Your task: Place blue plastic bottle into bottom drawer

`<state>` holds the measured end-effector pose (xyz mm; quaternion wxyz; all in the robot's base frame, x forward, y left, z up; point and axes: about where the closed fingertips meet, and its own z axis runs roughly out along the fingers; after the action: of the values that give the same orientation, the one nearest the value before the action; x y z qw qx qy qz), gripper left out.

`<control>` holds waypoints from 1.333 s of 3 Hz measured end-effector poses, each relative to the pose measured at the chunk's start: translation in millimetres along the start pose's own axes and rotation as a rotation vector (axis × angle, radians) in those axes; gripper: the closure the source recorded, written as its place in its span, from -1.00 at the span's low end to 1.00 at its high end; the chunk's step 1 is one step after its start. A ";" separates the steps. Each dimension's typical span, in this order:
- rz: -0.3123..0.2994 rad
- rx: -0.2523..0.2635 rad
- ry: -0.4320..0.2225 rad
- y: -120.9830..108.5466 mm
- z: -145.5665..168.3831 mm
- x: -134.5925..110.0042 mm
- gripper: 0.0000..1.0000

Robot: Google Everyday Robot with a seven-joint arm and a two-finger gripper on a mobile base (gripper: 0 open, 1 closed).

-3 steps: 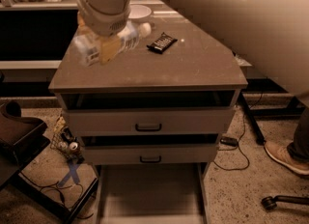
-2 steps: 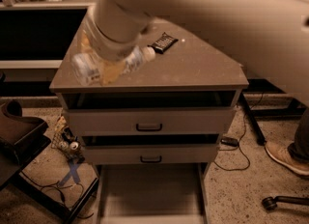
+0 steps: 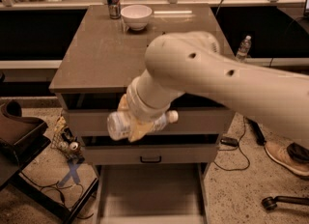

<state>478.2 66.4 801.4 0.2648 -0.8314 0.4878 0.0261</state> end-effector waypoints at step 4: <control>0.103 -0.186 -0.136 61.1 111.2 24.5 1.00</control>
Offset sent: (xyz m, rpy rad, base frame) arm -0.0009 -0.0011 -0.0689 -0.0711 0.1602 0.0236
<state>464.5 75.2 673.2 0.2176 -0.8224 0.5063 0.1413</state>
